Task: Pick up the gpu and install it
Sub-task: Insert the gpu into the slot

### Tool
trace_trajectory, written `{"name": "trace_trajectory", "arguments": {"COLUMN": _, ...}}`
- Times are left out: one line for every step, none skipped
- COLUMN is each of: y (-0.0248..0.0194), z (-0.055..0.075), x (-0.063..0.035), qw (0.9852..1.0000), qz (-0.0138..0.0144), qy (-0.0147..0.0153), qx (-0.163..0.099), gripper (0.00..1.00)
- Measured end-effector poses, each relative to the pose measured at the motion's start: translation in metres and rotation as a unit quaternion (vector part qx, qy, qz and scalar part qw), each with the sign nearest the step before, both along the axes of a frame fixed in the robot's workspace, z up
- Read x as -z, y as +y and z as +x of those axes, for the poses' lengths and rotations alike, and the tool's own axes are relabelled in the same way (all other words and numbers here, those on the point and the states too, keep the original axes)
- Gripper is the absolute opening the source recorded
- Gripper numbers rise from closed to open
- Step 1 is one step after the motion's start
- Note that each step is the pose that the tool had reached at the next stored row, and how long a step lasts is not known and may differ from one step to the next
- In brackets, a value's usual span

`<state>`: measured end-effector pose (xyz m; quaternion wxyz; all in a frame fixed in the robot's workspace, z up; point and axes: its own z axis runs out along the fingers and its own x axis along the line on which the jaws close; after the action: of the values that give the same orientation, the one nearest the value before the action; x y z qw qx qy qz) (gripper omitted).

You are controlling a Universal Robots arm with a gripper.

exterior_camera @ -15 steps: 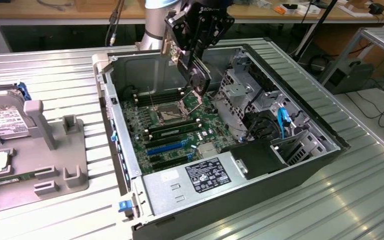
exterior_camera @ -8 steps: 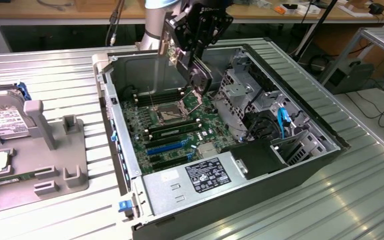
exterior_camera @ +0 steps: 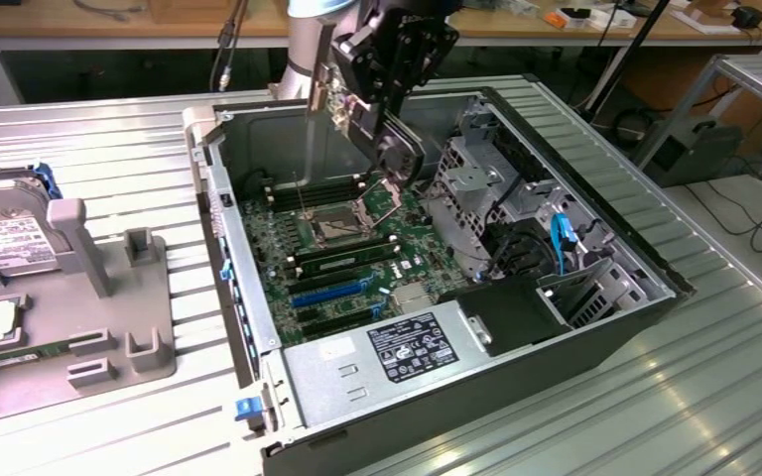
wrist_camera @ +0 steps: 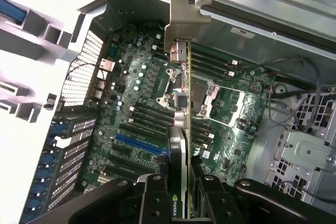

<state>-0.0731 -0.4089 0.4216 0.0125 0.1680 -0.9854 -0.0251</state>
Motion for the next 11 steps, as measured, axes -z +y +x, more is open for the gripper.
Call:
{"name": "trace_trajectory", "arguments": {"y": 0.0, "z": 0.0, "x": 0.0, "qw": 1.0, "qz": 0.0, "qy": 0.0, "qx": -0.007, "gripper": 0.27}}
{"name": "trace_trajectory", "arguments": {"y": 0.0, "z": 0.0, "x": 0.0, "qw": 0.9999, "qz": 0.0, "qy": 0.0, "qx": -0.013, "gripper": 0.27}}
{"name": "trace_trajectory", "arguments": {"y": 0.0, "z": 0.0, "x": 0.0, "qw": 0.9998, "qz": 0.0, "qy": 0.0, "qx": -0.019, "gripper": 0.27}}
{"name": "trace_trajectory", "arguments": {"y": 0.0, "z": 0.0, "x": 0.0, "qw": 0.9997, "qz": 0.0, "qy": 0.0, "qx": -0.025, "gripper": 0.27}}
{"name": "trace_trajectory", "arguments": {"y": 0.0, "z": 0.0, "x": 0.0, "qw": 0.9996, "qz": 0.0, "qy": 0.0, "qx": -0.029, "gripper": 0.27}}
{"name": "trace_trajectory", "arguments": {"y": 0.0, "z": 0.0, "x": 0.0, "qw": 0.9995, "qz": 0.0, "qy": 0.0, "qx": -0.032, "gripper": 0.27}}
{"name": "trace_trajectory", "arguments": {"y": 0.0, "z": 0.0, "x": 0.0, "qw": 0.9994, "qz": 0.0, "qy": 0.0, "qx": -0.036, "gripper": 0.27}}
{"name": "trace_trajectory", "arguments": {"y": 0.0, "z": 0.0, "x": 0.0, "qw": 0.9992, "qz": 0.0, "qy": 0.0, "qx": -0.039, "gripper": 0.27}}
{"name": "trace_trajectory", "arguments": {"y": 0.0, "z": 0.0, "x": 0.0, "qw": 0.9988, "qz": 0.0, "qy": 0.0, "qx": -0.048, "gripper": 0.27}}
{"name": "trace_trajectory", "arguments": {"y": 0.0, "z": 0.0, "x": 0.0, "qw": 0.9987, "qz": 0.0, "qy": 0.0, "qx": -0.052, "gripper": 0.27}}
{"name": "trace_trajectory", "arguments": {"y": 0.0, "z": 0.0, "x": 0.0, "qw": 0.9985, "qz": 0.0, "qy": 0.0, "qx": -0.055, "gripper": 0.27}}
